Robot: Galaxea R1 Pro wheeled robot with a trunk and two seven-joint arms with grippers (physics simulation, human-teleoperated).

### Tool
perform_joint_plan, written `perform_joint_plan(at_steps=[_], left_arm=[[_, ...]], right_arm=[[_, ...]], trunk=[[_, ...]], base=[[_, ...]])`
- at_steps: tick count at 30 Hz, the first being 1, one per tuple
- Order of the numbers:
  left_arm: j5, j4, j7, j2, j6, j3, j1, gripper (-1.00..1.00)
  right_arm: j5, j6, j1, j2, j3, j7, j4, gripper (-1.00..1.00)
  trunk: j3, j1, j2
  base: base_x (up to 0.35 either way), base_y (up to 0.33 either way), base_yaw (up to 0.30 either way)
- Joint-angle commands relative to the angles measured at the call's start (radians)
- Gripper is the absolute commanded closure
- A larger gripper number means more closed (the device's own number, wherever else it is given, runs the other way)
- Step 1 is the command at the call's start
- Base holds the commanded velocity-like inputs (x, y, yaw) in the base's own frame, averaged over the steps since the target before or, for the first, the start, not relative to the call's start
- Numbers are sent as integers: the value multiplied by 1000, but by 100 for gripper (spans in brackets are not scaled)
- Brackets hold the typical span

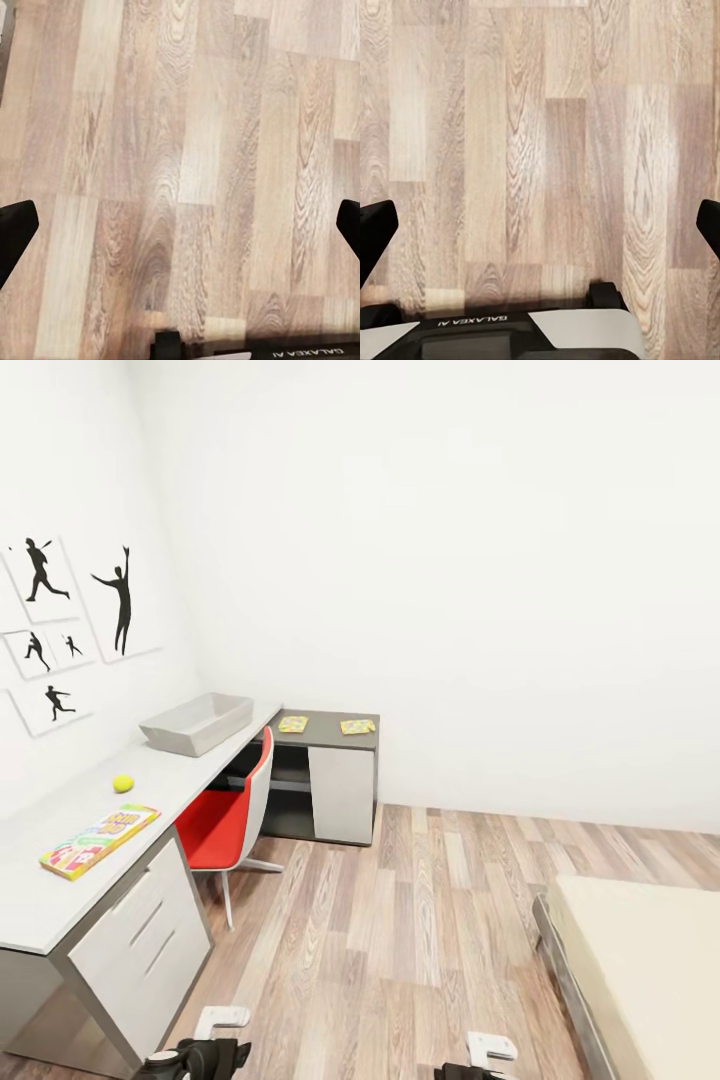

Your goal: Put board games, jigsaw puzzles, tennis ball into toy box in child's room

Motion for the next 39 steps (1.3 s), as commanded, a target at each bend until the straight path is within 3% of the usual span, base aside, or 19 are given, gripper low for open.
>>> perform_joint_plan(at_steps=[1,13,27,39], left_arm=[[1,-2,-4,1,7,1,0,-100],[1,-2,-4,1,7,1,0,-100],[0,-2,-3,0,2,-2,0,-100],[1,-2,-4,1,3,1,0,-100]], right_arm=[[-10,4,0,1,-2,-4,-2,-100],[-11,3,0,3,-2,-3,-2,-100],[-11,4,0,5,-1,-3,-2,-100],[-11,4,0,5,-1,-3,-2,-100]], trunk=[[2,-4,6],[39,-50,90],[39,-50,90],[39,-50,90]], base=[[0,0,0],[0,0,-124],[-1,0,-268],[-160,0,-84]])
